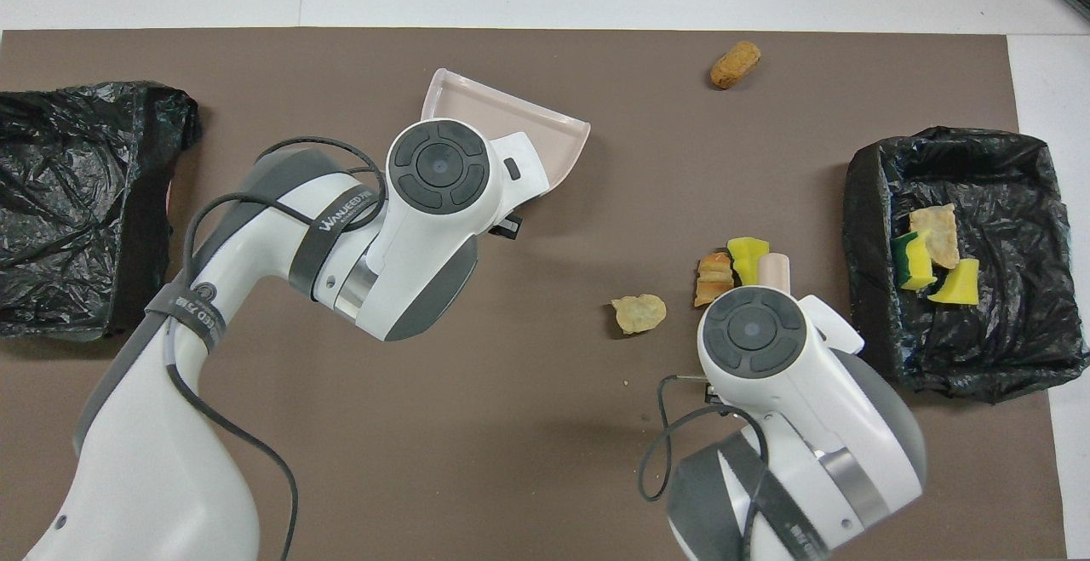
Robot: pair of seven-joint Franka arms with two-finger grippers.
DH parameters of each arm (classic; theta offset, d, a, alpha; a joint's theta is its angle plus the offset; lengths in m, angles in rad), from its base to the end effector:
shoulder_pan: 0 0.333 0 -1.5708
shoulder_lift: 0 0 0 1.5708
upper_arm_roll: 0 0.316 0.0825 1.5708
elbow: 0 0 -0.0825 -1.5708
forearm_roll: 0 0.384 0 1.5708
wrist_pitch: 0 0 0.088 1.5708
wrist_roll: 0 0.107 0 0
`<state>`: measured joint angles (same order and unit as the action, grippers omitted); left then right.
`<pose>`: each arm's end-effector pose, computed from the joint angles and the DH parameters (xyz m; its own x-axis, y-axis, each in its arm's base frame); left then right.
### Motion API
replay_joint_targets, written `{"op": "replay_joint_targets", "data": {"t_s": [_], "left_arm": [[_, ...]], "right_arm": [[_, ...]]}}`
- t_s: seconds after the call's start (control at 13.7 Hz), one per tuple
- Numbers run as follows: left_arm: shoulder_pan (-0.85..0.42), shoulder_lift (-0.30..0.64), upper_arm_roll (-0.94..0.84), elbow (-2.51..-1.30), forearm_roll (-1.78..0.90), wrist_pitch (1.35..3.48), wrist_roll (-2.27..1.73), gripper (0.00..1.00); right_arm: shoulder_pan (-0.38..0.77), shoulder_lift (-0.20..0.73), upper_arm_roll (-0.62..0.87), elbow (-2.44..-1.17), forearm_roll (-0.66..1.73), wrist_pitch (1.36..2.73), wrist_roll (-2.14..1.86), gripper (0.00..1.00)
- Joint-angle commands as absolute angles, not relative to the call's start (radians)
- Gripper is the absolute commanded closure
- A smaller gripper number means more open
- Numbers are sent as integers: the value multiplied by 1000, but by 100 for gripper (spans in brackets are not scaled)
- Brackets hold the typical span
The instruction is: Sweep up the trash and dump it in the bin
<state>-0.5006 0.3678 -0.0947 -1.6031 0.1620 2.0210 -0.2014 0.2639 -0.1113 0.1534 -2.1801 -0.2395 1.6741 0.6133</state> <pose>0.5639 -0.3618 0.4235 0.8951 -0.4403 0.0707 -0.4325 -0.8957 -0.1029 0.4342 0.1683 0.4149 0.9681 -0.1650 -0.1885 -0.0757 -0.9101 0.4075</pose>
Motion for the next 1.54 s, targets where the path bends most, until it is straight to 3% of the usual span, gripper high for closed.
{"op": "replay_joint_targets", "data": {"t_s": [0.0, 0.37, 0.88, 1.46], "left_arm": [[-503, 275, -97, -1687, 186, 1964, -85, 94], [-518, 118, -100, -1903, 189, 1898, 211, 100], [-541, 41, -104, -2040, 189, 1910, 538, 100], [-594, 18, -103, -2117, 189, 1973, 555, 100]], "right_arm": [[169, -28, 169, -2088, -281, 1721, 450, 100], [77, 153, 169, -1896, -382, 1862, 219, 100], [37, 428, 167, -1600, -553, 1950, 124, 100], [40, 719, 169, -1295, -758, 2097, 123, 100]]}}
